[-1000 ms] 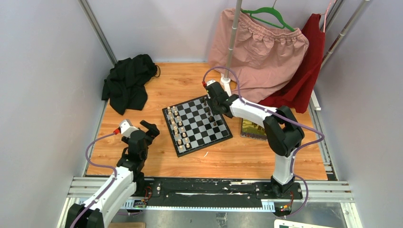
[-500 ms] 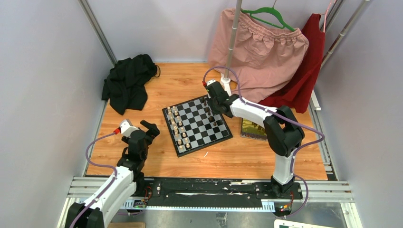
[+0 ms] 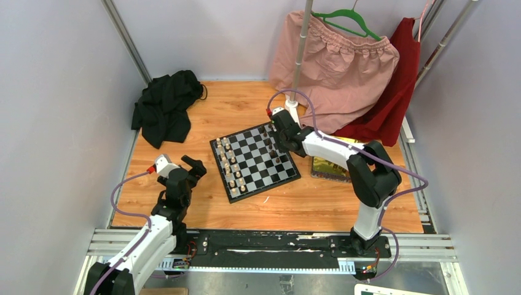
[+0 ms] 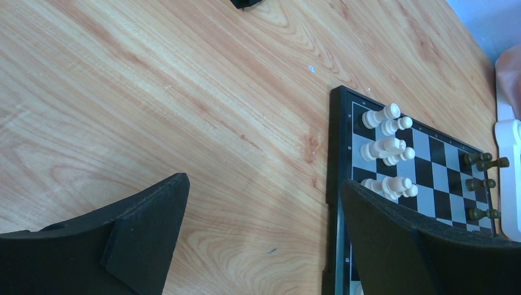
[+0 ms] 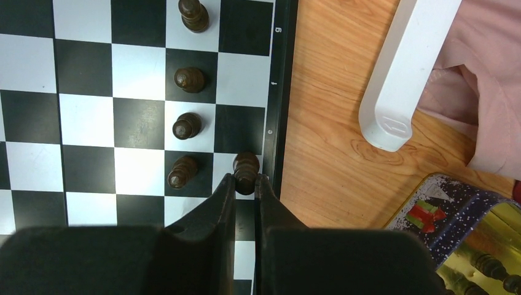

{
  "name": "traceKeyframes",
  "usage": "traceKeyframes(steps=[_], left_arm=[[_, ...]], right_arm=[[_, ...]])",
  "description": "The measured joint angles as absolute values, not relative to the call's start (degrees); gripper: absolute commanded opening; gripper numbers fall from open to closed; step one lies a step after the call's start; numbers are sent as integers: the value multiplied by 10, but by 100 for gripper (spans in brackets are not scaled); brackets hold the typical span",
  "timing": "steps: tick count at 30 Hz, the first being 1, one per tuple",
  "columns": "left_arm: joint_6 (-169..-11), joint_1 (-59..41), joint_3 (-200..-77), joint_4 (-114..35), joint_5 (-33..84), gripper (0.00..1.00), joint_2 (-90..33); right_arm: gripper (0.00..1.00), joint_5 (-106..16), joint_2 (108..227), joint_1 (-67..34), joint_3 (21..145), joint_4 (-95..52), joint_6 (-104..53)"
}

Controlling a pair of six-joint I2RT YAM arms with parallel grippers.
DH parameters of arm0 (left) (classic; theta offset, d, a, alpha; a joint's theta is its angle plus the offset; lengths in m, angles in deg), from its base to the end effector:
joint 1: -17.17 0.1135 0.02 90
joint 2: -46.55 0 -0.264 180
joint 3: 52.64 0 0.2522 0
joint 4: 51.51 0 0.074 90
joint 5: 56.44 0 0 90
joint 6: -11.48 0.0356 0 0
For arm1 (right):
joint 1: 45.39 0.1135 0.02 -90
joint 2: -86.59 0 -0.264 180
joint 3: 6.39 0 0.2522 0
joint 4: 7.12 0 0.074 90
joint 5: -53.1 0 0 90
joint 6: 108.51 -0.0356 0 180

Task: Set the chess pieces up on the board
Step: Move the chess piece to the chessboard.

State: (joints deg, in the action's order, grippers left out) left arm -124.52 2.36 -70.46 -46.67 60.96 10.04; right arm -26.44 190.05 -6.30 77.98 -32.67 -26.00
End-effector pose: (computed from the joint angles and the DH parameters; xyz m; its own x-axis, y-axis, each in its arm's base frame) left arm 0.1430 -0.0209 0.1476 -0.1379 -0.6241 -0.7691 -0.4034 0.7446 -0.5319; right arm 0.3125 0.2455 0.2112 -0.6085 -0.3292 -0.7221 -0.4443 0.8953 -0.0337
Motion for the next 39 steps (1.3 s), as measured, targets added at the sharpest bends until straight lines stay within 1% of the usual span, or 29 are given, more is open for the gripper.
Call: traceKeyframes(steps=[23, 24, 27, 30, 32, 34, 39], left_arm=[[-1245, 24, -705, -467, 608, 100, 103], [-1245, 24, -705, -467, 608, 100, 104], [-1245, 24, -705, -467, 608, 100, 104], [-1245, 24, -705, -467, 608, 100, 104], [-1245, 24, -705, -467, 608, 100, 104], [-1245, 24, -705, -467, 608, 100, 104], [-1245, 24, -705, -467, 608, 100, 104]], right_arm=[[0, -265, 1886, -61, 759, -316, -271], [2, -264, 1886, -61, 759, -316, -272], [12, -264, 1886, -60, 758, -316, -273], [30, -265, 1886, -60, 758, -316, -274], [37, -265, 1886, -60, 758, -316, -277], [39, -265, 1886, -59, 758, -317, -277], [41, -265, 1886, -57, 758, -318, -277]])
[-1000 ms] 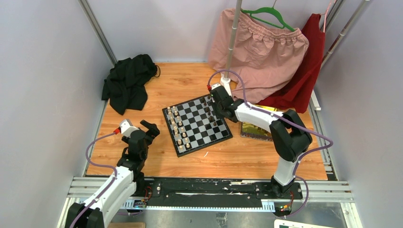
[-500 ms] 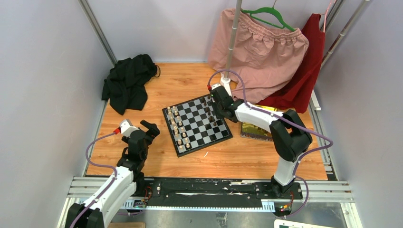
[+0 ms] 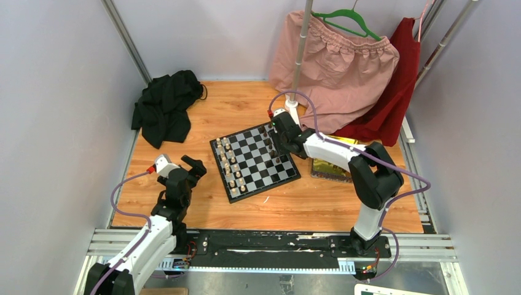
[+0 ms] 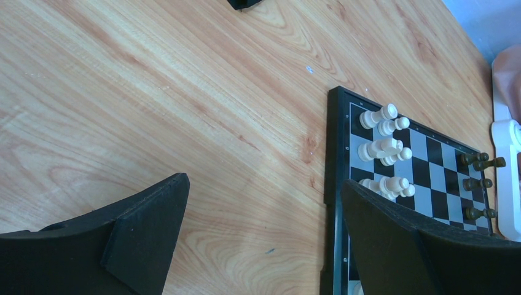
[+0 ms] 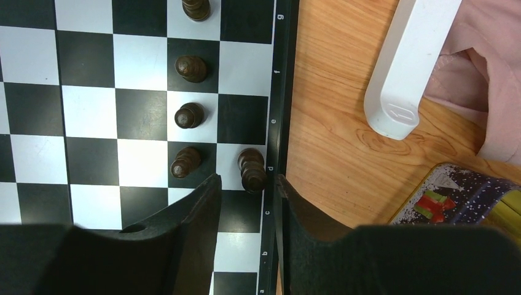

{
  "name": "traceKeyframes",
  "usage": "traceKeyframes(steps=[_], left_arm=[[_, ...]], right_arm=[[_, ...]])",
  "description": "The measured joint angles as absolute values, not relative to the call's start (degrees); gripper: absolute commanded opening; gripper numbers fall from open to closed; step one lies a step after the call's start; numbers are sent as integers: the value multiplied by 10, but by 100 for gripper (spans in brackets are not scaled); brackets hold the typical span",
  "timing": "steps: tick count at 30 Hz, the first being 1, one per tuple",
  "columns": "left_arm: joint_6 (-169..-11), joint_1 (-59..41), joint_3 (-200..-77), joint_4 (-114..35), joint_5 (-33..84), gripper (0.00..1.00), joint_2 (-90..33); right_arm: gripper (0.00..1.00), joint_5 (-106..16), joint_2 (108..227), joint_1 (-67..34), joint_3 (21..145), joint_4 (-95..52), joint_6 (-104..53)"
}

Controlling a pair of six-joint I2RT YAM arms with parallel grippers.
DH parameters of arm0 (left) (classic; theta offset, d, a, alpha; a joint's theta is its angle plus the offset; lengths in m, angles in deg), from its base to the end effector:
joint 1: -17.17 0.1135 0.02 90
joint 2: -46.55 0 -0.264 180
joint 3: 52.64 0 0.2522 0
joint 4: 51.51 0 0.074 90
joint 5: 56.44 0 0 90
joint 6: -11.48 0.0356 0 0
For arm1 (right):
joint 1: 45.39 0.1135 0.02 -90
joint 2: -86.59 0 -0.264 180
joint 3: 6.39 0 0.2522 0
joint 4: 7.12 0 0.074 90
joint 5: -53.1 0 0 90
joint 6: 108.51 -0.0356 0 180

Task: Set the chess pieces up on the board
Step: Move the chess piece to the chessboard, then pick up the chess piece from the storage box.

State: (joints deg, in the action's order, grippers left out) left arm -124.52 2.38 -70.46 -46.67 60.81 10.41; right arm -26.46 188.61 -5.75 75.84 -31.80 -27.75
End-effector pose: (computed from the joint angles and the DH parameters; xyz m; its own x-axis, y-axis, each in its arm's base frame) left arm 0.1428 -0.0208 0.1484 -0.1346 -0.6259 -0.7682 -0.3986 0.7440 -0.5363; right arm 0.3045 0.2439 0.2100 -0.6172 -0.3063 -0.7247 -0.4344 0.9007 -0.0107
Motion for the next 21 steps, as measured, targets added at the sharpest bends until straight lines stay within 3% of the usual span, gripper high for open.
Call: traceKeyframes(steps=[13, 21], left_arm=[[-1245, 24, -705, -467, 608, 100, 105], [-1245, 24, -705, -467, 608, 100, 105]], right_arm=[[41, -248, 1807, -57, 754, -327, -278], [40, -158, 1735, -64, 717, -327, -301]])
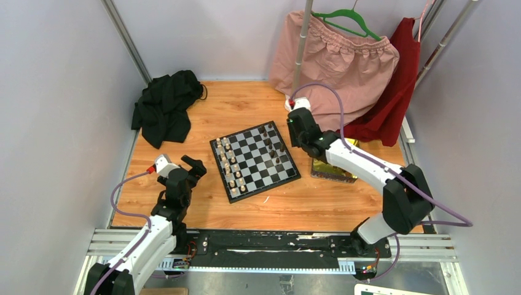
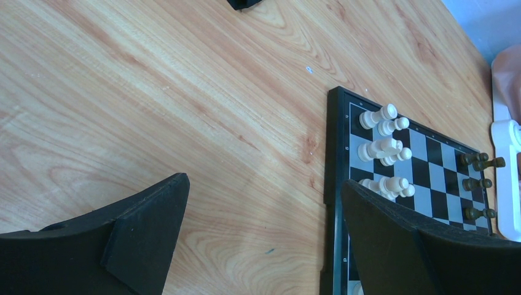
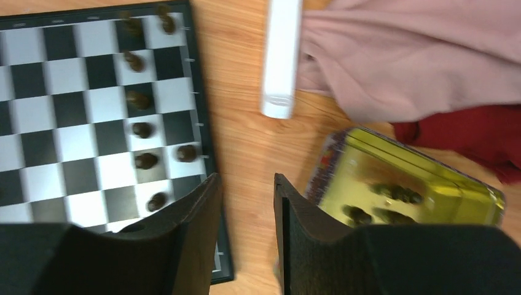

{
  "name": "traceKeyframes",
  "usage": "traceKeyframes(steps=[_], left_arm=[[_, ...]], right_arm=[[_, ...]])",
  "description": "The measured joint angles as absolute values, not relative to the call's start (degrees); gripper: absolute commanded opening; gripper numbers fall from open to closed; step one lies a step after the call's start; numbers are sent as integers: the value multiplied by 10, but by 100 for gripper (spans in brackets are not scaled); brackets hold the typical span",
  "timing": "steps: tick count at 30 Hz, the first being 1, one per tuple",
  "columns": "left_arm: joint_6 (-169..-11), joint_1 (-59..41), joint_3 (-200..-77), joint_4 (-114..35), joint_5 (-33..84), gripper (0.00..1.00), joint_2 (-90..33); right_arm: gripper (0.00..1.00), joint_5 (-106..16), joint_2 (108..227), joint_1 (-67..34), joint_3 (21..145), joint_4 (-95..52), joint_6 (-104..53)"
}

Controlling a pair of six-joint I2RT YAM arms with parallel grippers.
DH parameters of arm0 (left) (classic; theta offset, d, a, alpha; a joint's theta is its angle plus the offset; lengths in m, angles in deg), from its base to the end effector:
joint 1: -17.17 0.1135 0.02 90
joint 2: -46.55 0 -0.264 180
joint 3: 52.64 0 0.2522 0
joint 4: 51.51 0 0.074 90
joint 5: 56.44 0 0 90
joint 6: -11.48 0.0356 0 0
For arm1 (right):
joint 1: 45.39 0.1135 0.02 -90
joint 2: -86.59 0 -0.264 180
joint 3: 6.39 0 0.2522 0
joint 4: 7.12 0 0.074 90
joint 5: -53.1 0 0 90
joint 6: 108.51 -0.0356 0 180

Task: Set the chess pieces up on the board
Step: Pick up the chess piece from the storage box.

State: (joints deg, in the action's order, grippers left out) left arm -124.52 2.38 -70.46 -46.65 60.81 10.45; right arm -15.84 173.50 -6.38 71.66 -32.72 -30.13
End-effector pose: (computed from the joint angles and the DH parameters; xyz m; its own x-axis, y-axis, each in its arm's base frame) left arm 0.1427 -0.0208 0.1484 -0.1344 -0.6259 -0.7682 -0.3985 0.7439 -0.5365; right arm 0.2749 0.2062 0.2776 -0.5026 -0.1652 -0.8486 -0.2613 0.9647 -0.0331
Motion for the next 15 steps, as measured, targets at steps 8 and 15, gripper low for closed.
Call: traceKeyframes(steps=[8, 15], left_arm=[[-1245, 24, -705, -467, 608, 100, 105], [-1245, 24, -705, -467, 608, 100, 105]], right_arm=[[40, -117, 1700, -172, 639, -340, -350], [39, -118, 1705, -228, 614, -346, -370]])
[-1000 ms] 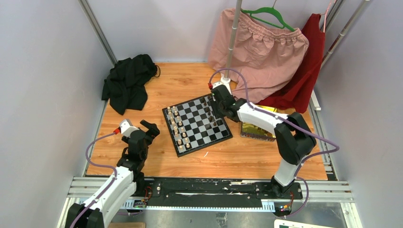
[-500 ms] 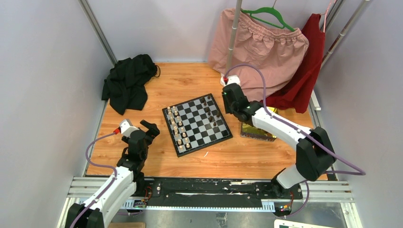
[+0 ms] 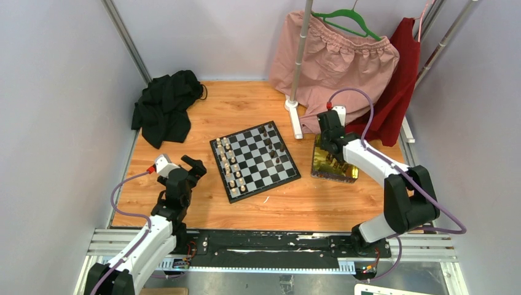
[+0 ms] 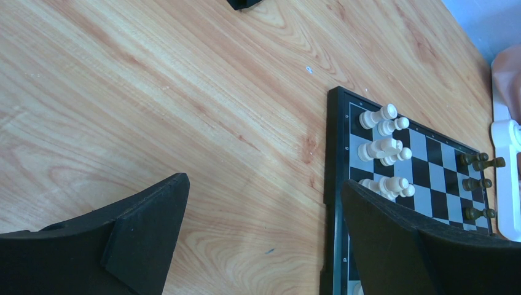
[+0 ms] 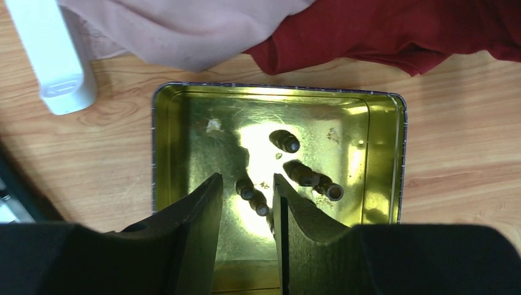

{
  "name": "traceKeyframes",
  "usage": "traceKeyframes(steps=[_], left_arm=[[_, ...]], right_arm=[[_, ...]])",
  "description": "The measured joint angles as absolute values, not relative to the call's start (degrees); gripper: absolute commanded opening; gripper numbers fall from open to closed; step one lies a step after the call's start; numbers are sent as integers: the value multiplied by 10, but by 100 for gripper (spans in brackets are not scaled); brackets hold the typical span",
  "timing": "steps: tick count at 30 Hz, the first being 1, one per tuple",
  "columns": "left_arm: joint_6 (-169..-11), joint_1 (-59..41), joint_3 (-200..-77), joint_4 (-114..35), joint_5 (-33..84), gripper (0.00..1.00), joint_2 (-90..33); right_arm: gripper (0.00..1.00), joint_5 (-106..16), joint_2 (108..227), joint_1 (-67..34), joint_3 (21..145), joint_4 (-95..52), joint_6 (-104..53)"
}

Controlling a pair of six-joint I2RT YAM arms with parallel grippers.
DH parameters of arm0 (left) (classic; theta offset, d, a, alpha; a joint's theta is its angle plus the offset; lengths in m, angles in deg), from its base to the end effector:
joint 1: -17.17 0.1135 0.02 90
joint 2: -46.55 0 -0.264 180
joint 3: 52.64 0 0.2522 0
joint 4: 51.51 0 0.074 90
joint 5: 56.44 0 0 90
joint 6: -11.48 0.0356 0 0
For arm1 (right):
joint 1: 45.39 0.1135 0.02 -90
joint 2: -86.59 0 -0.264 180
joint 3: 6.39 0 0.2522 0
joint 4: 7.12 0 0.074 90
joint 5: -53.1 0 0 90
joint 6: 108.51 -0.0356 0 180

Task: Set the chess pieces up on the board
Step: Pick up the chess piece from the storage box.

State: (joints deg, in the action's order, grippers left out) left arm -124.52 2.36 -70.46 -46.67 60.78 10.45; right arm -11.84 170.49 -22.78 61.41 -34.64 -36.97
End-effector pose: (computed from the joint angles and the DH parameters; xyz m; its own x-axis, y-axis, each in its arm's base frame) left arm 0.1427 -0.0209 0.1485 -0.1347 -0.6261 -0.7681 -0.3977 0.7441 -0.5368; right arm 0.2931 0.1057 0.2328 -0.6247 0.0505 -0.7792 0.1398 0.9890 -0.0479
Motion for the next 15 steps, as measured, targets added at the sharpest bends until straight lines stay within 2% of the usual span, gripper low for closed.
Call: traceKeyframes(steps=[15], left_arm=[[-1245, 24, -705, -467, 608, 100, 101]], right_arm=[[39, -138, 1721, -292, 590, -325, -374]])
